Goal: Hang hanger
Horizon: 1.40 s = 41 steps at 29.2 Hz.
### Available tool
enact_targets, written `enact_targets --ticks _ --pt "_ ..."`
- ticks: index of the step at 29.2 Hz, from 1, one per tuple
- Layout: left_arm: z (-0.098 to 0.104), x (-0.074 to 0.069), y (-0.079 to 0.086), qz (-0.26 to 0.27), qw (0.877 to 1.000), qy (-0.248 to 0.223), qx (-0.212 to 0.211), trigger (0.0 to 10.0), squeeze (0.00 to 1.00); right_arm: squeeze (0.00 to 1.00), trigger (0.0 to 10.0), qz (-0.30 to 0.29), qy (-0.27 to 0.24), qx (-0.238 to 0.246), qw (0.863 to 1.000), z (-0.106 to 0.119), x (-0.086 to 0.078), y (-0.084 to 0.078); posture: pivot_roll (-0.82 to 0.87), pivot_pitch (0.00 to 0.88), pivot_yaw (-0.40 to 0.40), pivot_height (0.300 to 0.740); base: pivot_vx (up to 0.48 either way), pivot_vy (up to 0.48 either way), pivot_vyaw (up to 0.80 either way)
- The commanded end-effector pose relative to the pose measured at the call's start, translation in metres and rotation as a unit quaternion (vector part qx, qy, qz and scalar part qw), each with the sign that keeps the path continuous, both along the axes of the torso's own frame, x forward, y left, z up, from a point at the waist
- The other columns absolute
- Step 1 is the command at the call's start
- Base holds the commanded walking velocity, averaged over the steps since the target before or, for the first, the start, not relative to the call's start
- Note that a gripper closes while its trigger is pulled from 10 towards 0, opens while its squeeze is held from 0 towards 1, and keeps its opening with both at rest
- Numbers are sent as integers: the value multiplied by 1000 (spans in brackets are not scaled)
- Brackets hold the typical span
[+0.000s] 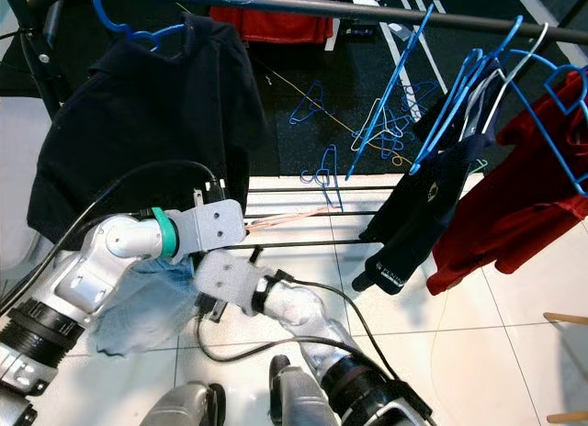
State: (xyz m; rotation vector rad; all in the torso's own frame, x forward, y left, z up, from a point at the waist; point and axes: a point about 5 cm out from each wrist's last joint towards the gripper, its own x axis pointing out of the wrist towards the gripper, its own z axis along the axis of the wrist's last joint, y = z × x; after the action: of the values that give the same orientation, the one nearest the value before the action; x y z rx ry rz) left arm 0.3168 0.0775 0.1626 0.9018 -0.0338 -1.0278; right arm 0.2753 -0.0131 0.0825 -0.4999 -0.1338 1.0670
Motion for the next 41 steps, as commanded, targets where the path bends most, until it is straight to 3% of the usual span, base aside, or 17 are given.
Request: enact_targets --ticks 1,4,18,30,31,41 --pt "11 -2 -9 -19 999 -31 -5 10000 0 0 10000 14 9 -9 1000 -9 -7 3 -16 143 26 740 0 0 0" --pt "29 2 -9 -5 998 -54 -34 10000 0 0 10000 6 8 3 1000 -13 -10 1 -16 143 26 740 0 0 0" --pt "47 2 -5 -23 996 -82 -41 10000 0 0 10000 -67 4 55 996 -5 6 -15 -26 148 35 740 0 0 0" --pt "55 0 -10 -42 992 -108 -49 10000 0 0 10000 -2 20 69 997 6 1 -6 -26 149 39 740 0 0 0" --pt "55 0 -10 -42 992 -108 -50 10000 0 1000 10000 3 27 74 997 6 0 -4 -27 149 39 740 0 0 0" --pt "58 3 -10 -37 991 -112 -60 10000 0 984 10000 -14 58 100 993 5 -1 -10 -28 150 40 740 0 0 0"
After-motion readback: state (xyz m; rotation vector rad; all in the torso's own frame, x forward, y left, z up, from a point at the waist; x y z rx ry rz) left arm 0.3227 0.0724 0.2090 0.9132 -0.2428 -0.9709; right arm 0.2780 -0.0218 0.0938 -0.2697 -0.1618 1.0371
